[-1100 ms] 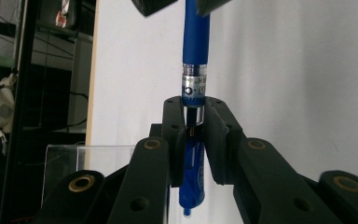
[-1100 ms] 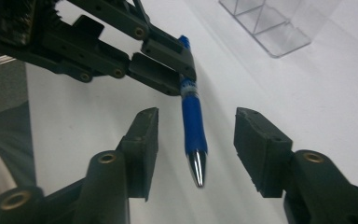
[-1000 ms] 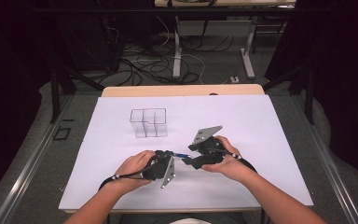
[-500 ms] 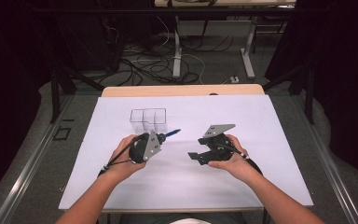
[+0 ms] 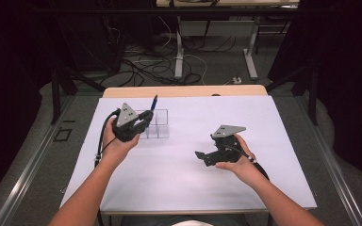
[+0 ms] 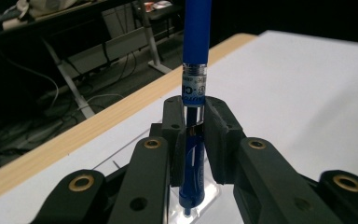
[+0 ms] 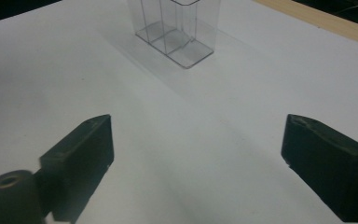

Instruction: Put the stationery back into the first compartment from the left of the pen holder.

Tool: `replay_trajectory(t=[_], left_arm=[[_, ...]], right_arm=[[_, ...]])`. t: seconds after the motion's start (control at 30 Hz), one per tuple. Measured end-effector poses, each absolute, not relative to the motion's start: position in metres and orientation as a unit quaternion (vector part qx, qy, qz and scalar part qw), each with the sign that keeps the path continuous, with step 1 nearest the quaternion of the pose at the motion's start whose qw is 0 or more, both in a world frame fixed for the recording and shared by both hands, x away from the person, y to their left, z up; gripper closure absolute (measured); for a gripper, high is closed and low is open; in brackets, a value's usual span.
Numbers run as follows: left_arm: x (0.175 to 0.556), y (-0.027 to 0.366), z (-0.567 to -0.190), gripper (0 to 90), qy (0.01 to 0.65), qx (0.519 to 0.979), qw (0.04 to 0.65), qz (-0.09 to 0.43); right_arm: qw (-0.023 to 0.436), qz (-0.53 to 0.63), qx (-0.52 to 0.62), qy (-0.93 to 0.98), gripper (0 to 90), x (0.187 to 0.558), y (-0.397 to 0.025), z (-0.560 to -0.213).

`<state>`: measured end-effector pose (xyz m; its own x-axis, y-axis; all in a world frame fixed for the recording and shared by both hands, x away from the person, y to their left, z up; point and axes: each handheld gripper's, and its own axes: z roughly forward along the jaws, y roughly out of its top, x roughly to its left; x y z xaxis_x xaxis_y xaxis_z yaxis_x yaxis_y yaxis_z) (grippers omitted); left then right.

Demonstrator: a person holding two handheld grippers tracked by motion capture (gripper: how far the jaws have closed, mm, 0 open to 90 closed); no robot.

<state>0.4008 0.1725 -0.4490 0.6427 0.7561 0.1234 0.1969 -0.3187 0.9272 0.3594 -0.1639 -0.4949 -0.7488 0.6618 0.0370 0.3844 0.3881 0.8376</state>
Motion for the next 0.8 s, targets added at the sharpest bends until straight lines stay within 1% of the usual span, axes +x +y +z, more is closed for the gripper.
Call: replay_trajectory(t=[0.13, 0.3, 0.43, 0.8], left_arm=[[0.411, 0.182, -0.446, 79.0, 0.351, 0.735, 0.509, 0.277], [0.421, 0.190, -0.450, 79.0, 0.393, 0.711, 0.511, 0.281], [0.427, 0.193, -0.456, 79.0, 0.408, 0.708, 0.501, 0.286], [0.437, 0.195, -0.477, 79.0, 0.441, 0.713, 0.473, 0.271]], right_arm=[[0.161, 0.454, 0.328, 0.813, 1.6, 0.359, -0.168, -0.496], [0.171, 0.464, 0.333, 0.803, 1.1, 0.360, -0.170, -0.500], [0.172, 0.466, 0.337, 0.800, 1.1, 0.359, -0.171, -0.504], [0.179, 0.469, 0.341, 0.795, 1.1, 0.359, -0.176, -0.508]])
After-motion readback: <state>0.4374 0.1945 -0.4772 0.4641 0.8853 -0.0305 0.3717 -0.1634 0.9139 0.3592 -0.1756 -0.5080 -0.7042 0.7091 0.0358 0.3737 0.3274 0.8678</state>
